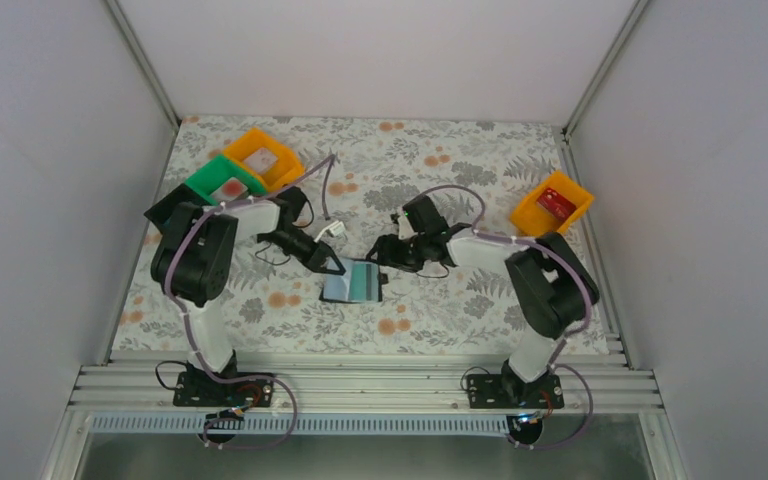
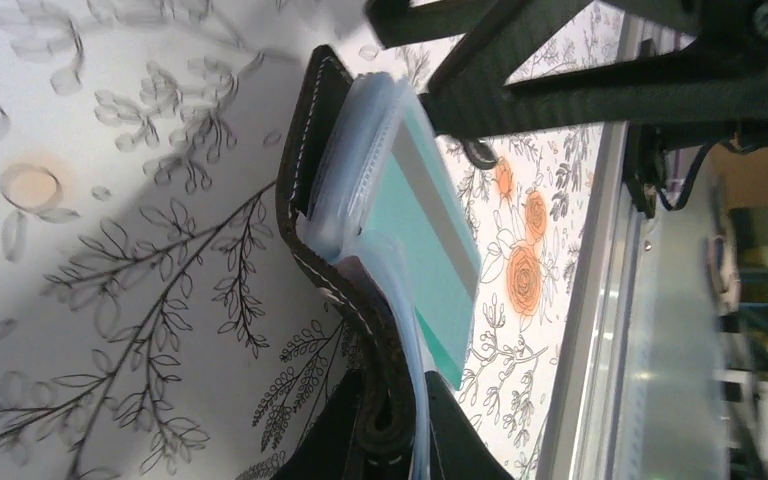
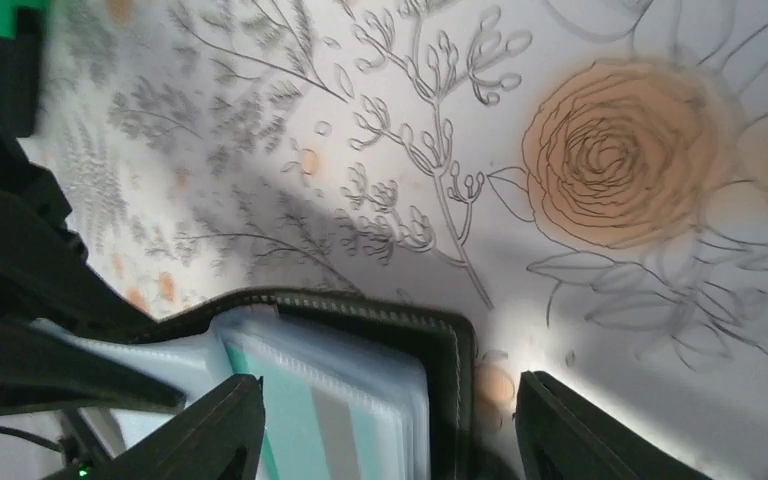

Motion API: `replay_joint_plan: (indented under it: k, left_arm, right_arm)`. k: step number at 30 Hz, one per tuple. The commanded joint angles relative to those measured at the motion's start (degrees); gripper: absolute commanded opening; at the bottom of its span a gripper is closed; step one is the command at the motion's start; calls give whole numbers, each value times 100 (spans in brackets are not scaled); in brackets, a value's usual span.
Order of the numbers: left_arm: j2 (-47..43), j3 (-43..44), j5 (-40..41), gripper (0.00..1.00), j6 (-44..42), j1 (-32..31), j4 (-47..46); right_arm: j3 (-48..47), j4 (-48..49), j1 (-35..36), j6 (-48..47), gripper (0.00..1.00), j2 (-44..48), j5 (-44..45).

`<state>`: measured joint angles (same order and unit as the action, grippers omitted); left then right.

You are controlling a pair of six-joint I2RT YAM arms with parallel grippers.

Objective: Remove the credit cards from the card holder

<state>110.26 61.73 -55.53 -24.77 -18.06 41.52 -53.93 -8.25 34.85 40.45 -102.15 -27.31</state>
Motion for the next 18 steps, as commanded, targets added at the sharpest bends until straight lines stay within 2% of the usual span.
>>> replay_joint_plan:
  k: [1,7,13,18]
  left_arm:
    - [-897,443,417,2,-570,38,316]
    - [-2115,1358,1031,2,-1097,33,1146]
    - [-2954,2527,1260,2,-1687,4,2346]
    - [-3482,3296,1393,2,-1837,-45,2803]
  right_arm:
    - [101,-130,-242,-803,70,1074,100]
    - [-137,19,-365,-2126,98,2326,-419]
    - [-411,361,-421,-2659,99,2761,-1362]
    - [-887,623,-355,-2947,99,2845,-2175]
